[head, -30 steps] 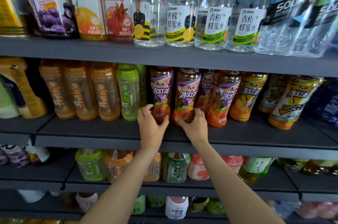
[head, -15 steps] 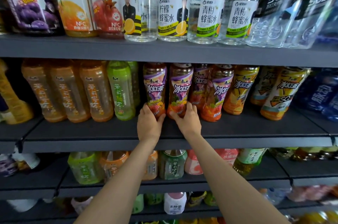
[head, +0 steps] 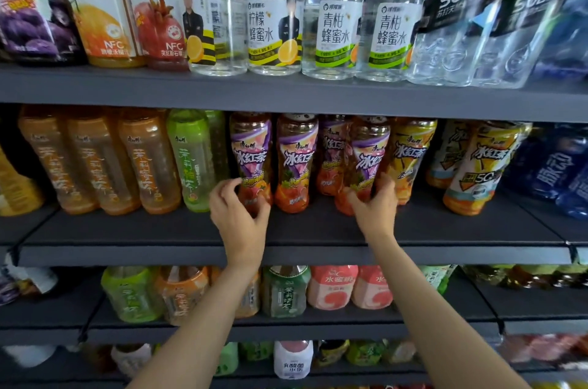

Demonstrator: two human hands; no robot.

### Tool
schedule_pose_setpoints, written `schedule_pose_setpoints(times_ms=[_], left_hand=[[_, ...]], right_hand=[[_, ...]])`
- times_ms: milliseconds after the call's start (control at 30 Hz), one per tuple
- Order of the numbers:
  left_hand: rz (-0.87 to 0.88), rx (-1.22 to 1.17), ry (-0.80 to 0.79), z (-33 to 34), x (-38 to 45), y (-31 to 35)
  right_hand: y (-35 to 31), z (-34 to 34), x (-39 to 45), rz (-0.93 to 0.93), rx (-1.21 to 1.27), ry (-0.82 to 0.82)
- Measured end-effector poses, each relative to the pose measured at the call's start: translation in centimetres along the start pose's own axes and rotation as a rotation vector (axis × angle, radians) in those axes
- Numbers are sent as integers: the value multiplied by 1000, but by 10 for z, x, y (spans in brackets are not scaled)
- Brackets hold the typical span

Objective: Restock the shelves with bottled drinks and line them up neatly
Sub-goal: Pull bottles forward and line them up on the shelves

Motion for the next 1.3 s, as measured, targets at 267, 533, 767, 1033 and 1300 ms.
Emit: schedule_pose_setpoints(times_ms=[267,533,767,1033,1300], left_hand=[[-131,68,-208,60,-29,37],[-194,110,-142,68,-23,36],[-128,101,-141,64,-24,45],[-48,-3,20,46,-44,55],[9,-113,-296,69,-36,82]], right_hand=[[6,17,1,-153,35,-292],[3,35,0,-142,-69,-273],[2,42,2,-99,-153,-370],[8,36,-1,-116,-9,-468],[-10,28,-21,-323,-5,-751]])
Point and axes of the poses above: each hand's wrist, its own x-axis towards the middle knuckle, its own z-axis out of the palm, y = z × x, the point moved 8 cm from there along x, towards the middle knuckle, and after that the axes turned 6 degrees about x, right-handed, at the moved point
